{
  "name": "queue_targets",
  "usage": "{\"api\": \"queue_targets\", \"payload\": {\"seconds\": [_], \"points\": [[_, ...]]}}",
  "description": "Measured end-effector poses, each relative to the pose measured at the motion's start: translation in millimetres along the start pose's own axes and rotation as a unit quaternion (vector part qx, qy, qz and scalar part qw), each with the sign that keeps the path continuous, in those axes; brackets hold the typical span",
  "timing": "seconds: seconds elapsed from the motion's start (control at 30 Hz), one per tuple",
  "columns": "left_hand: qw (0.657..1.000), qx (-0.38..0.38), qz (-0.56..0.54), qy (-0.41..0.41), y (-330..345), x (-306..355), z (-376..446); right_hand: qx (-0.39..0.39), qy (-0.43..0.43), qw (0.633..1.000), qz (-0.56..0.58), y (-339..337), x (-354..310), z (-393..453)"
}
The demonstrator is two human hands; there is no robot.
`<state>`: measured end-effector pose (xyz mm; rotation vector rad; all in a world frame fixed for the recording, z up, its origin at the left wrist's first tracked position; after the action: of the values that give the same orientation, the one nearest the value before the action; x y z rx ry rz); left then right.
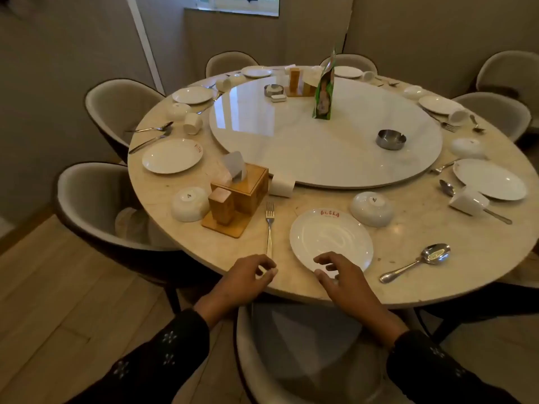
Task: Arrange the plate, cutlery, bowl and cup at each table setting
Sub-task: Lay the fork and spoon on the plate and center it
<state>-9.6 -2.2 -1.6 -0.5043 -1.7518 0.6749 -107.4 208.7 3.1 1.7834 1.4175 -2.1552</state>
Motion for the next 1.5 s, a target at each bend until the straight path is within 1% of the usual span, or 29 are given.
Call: {"api": "queue_targets", "payload": {"seconds": [0.1, 0.17, 0.23, 0.3, 0.4, 0.47, 0.6, 0.67, 0.73, 0.8, 0.9, 0.97, 1.03, 1.1, 1.23, 1.37, 1.43, 1.5], "points": [[0.994, 0.076, 0.033, -0.066, -4.8, -1.7, 34.5, 0.023, 0.018, 1.000, 0.006, 0.8, -3.6, 9.4], [0.986, 0.112, 0.027, -0.120, -7.4, -0.5, 57.0, 0.032, 0.033, 0.999, 0.022, 2.9, -5.0, 14.5], [0.977, 0.119, 0.020, -0.173, -7.6, -0.2, 72.5, 0.047, 0.040, 0.998, 0.031, 4.5, -5.7, 17.3], [0.973, 0.119, 0.035, -0.196, -5.9, -0.4, 85.3, 0.056, 0.046, 0.996, 0.043, 7.2, -5.1, 15.5], [0.970, 0.119, 0.067, -0.201, -0.9, 1.4, 101.0, 0.060, 0.057, 0.995, 0.060, 11.4, -3.3, 7.4], [0.969, 0.117, 0.070, -0.206, 3.2, 3.3, 108.5, 0.063, 0.072, 0.993, 0.073, 10.2, -0.9, 0.2], [0.966, 0.122, -0.029, -0.228, 2.3, 3.6, 118.3, 0.091, 0.094, 0.988, 0.087, -6.2, 4.3, -14.3], [0.964, 0.118, -0.070, -0.228, 0.0, -3.5, 121.9, 0.115, 0.109, 0.983, 0.091, -21.1, 10.8, -19.2], [0.958, 0.128, -0.113, -0.229, -2.9, -9.1, 120.6, 0.145, 0.139, 0.975, 0.091, -37.7, 23.0, -20.8], [0.947, 0.149, -0.165, -0.233, -2.8, -9.5, 117.2, 0.180, 0.185, 0.962, 0.090, -53.3, 41.6, -20.2], [0.931, 0.175, -0.224, -0.227, 1.0, 8.1, 110.7, 0.245, 0.267, 0.927, 0.100, -75.9, 70.1, -17.4], [0.923, 0.173, -0.268, -0.217, 6.1, 26.8, 106.5, 0.263, 0.311, 0.907, 0.109, -89.9, 85.8, -14.7], [0.921, 0.157, -0.292, -0.203, 14.7, 48.9, 102.7, 0.252, 0.352, 0.894, 0.116, -100.4, 101.3, -10.8], [0.921, 0.144, -0.312, -0.184, 26.0, 68.8, 100.6, 0.237, 0.370, 0.892, 0.107, -107.7, 114.1, -5.6], [0.919, 0.127, -0.335, -0.164, 47.1, 97.9, 95.9, 0.230, 0.354, 0.902, 0.085, -116.4, 124.0, 6.7], [0.909, 0.126, -0.356, -0.176, 66.3, 109.0, 89.4, 0.211, 0.357, 0.908, 0.061, -121.6, 125.5, 19.3], [0.906, 0.131, -0.356, -0.187, 73.1, 110.2, 86.4, 0.198, 0.365, 0.907, 0.070, -123.6, 127.3, 25.6], [0.903, 0.133, -0.360, -0.196, 75.9, 109.2, 84.3, 0.193, 0.367, 0.904, 0.103, -125.9, 129.6, 30.2]]}}
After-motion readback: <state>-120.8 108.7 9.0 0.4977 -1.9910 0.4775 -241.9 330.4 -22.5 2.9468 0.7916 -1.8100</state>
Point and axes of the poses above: each hand's wrist, its own z-axis towards the middle knuckle, its own y-axis out of the palm, x = y × z, the point moved 1 cm from there along z, towards the middle knuckle, and after that the axes turned 3 degrees about -x, right-handed, at the moved point
